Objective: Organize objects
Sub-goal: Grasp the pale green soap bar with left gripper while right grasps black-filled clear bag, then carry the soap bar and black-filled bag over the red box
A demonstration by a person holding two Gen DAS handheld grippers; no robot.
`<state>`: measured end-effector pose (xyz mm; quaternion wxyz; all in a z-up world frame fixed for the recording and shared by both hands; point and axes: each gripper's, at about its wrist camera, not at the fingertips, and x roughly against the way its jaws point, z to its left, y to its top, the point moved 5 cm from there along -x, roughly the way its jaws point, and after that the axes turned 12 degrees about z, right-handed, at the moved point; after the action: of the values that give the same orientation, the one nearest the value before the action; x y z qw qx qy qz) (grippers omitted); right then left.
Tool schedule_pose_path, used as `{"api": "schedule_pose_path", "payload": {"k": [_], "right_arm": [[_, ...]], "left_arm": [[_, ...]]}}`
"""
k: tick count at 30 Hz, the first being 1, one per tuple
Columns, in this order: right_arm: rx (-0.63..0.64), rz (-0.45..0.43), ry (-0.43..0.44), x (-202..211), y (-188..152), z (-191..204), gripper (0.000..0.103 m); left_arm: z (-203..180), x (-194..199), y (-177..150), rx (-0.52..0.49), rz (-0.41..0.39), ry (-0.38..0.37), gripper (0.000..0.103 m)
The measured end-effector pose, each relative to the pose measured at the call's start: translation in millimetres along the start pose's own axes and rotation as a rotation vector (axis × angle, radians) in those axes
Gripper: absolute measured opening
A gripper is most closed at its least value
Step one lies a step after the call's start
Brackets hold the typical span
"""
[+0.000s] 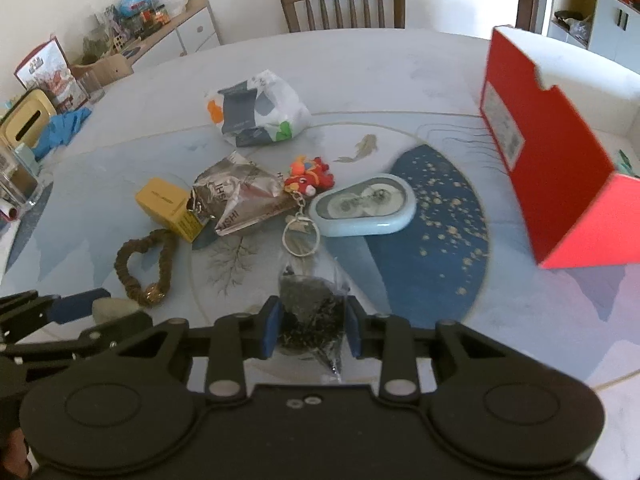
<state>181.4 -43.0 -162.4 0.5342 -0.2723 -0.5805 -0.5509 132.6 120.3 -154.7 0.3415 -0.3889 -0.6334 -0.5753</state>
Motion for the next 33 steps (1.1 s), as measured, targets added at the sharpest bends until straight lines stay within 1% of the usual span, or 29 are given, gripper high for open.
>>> {"api": "schedule_pose_path", "payload": {"k": [4, 8, 13, 18, 25, 30, 33], "right_arm": [[0.003, -0.025, 0.008, 22.3, -1.4, -7.2, 0.031], [-0.001, -0.059, 0.012, 44.1, 1.8, -16.7, 0.031], [-0.003, -0.104, 0.024, 70.3, 8.0, -30.0, 0.031], [-0.015, -0.151, 0.020, 95.9, 21.8, -50.7, 0.031], [-0.041, -0.224, 0.004, 128.6, 39.0, -92.5, 0.031], [-0.065, -0.258, -0.019, 141.6, 44.9, -127.2, 0.031], [-0.083, -0.270, -0.034, 147.0, 46.6, -151.7, 0.032]], "left_arm": [[-12.7, 9.9, 10.7, -0.015, -0.021, -0.021, 0.051], [-28.8, 23.7, 26.3, -0.037, -0.066, -0.042, 0.051], [-56.5, 38.8, 54.3, -0.084, -0.111, -0.062, 0.051], [-89.1, 54.1, 85.8, -0.135, -0.160, -0.087, 0.051], [-137.8, 61.3, 127.5, -0.182, -0.189, -0.129, 0.051], [-175.7, 55.6, 151.2, -0.208, -0.189, -0.154, 0.051], [-197.8, 50.3, 162.1, -0.227, -0.188, -0.156, 0.051]]}}
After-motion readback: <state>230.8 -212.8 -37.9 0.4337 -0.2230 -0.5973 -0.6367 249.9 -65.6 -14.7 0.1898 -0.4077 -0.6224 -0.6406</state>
